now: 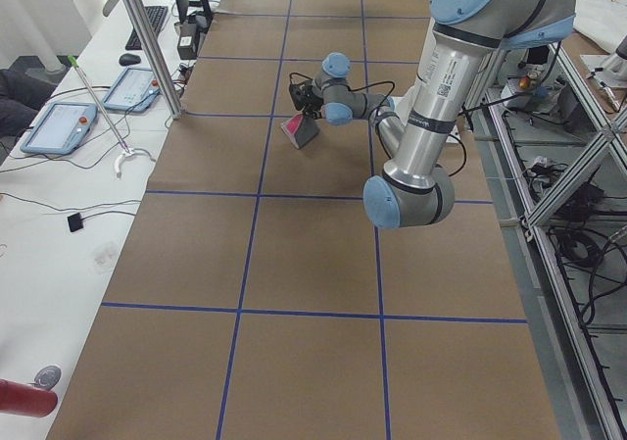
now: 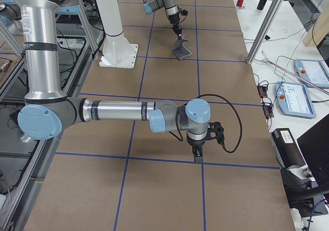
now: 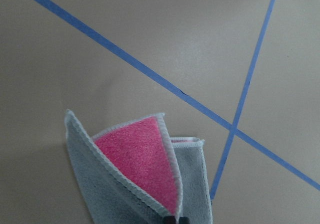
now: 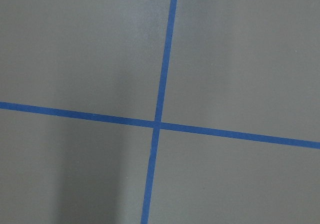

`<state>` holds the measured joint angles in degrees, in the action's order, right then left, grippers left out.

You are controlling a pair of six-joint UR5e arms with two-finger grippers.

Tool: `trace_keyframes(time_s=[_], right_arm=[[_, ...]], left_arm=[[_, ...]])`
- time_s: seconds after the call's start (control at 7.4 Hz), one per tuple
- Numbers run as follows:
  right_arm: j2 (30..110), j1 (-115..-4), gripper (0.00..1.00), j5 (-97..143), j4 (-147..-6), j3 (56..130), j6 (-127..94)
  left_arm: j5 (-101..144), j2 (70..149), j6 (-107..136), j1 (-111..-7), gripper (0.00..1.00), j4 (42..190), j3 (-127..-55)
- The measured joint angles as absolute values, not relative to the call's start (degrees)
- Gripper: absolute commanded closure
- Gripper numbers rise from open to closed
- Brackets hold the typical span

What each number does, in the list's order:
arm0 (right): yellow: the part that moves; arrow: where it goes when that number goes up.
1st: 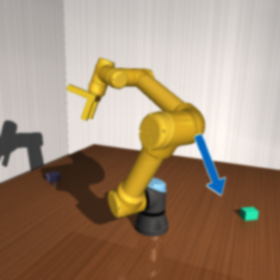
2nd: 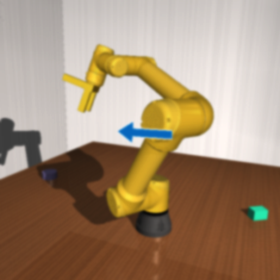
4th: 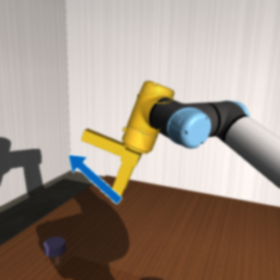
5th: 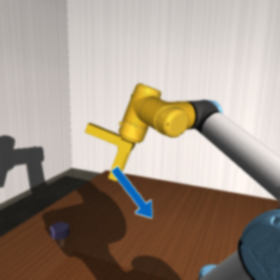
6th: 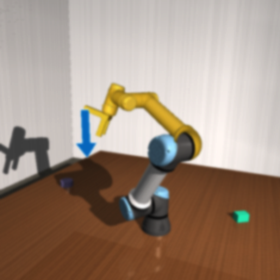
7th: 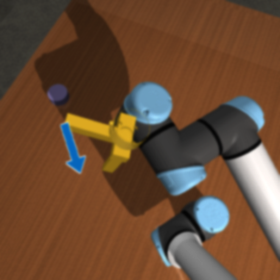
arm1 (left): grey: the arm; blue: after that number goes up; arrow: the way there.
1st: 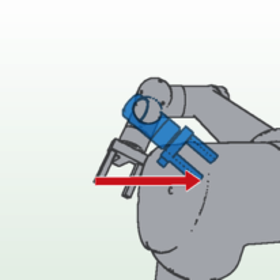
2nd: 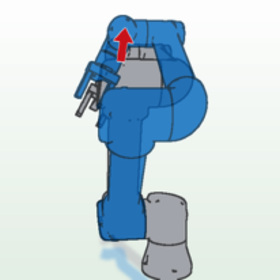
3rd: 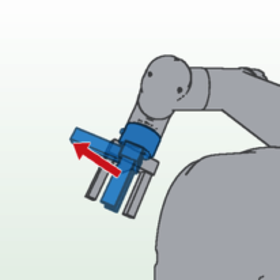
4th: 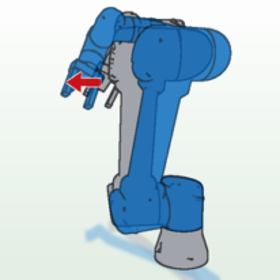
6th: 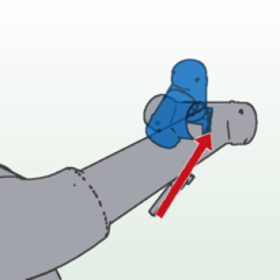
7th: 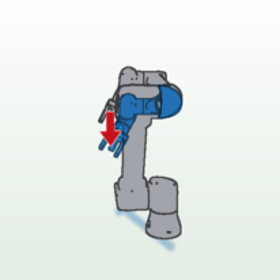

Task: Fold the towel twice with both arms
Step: 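Swing the held end over onto the strip's far half with the left gripper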

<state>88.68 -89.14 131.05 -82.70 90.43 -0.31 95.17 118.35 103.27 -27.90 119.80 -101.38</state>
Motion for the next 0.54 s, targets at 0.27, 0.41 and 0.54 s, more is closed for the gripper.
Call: trace_keyframes(time_s=[0.27, 0.41, 0.54], right_arm=[[88.7, -89.2, 0.00, 131.0, -82.7, 90.4, -0.6], [88.6, -89.2, 0.00, 131.0, -82.7, 90.4, -0.6], [88.6, -89.2, 0.00, 131.0, -82.7, 90.4, -0.7]], left_arm=[[93.6, 123.0, 103.3, -26.5, 1.00, 118.9, -97.9], [92.6, 125.8, 103.3, -26.0, 1.00, 118.8, -95.1], [92.1, 128.1, 103.3, -25.8, 1.00, 118.8, -92.3]])
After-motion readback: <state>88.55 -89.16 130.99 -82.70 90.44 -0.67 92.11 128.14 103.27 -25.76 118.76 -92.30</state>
